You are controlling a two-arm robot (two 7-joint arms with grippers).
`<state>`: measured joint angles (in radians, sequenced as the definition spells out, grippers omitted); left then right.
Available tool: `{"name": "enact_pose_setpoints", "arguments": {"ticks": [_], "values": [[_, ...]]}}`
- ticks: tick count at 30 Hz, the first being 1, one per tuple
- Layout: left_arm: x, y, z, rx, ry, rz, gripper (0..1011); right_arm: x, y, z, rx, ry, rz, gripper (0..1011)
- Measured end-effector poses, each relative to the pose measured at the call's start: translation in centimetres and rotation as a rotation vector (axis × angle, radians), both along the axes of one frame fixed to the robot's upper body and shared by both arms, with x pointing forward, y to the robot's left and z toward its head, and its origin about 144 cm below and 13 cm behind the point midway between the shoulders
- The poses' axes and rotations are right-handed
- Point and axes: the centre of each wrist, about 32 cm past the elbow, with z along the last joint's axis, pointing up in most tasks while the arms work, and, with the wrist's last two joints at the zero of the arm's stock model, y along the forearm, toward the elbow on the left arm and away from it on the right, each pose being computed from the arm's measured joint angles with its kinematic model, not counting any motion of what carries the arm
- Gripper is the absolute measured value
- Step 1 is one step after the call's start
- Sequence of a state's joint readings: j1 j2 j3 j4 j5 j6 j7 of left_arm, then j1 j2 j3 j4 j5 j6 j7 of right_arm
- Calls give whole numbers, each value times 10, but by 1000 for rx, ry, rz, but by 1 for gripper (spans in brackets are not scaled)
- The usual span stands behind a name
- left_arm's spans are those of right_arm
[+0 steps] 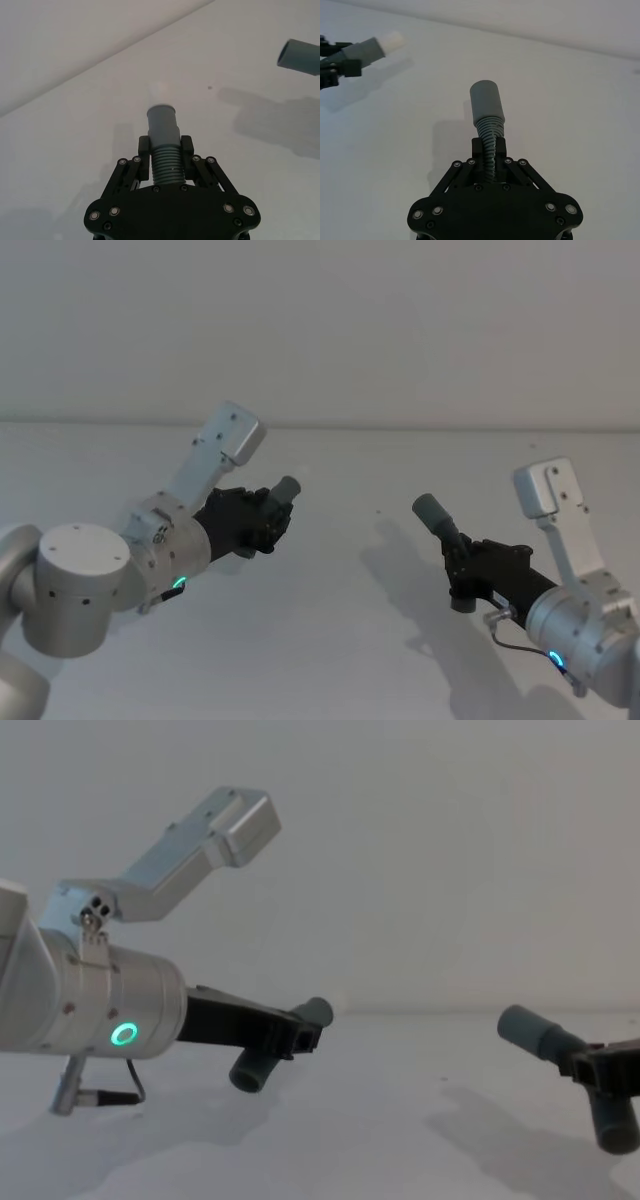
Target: Use both hands to pick up one end of the pipe from the table, align the ends, and insert them.
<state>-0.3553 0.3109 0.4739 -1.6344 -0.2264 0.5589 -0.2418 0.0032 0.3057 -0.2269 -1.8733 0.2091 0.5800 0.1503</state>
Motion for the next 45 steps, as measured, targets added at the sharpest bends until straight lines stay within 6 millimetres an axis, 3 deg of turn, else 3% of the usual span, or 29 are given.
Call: {"name": "enact_pose_setpoints", "arguments": {"ticks": [30,45], "values": [[-1,64,16,-23,42,-346,349,-16,-74,0,-65,-156,446,116],[11,75,26,-8,52,-564,349,-12,-100,2,-73,-187,715,115]]}}
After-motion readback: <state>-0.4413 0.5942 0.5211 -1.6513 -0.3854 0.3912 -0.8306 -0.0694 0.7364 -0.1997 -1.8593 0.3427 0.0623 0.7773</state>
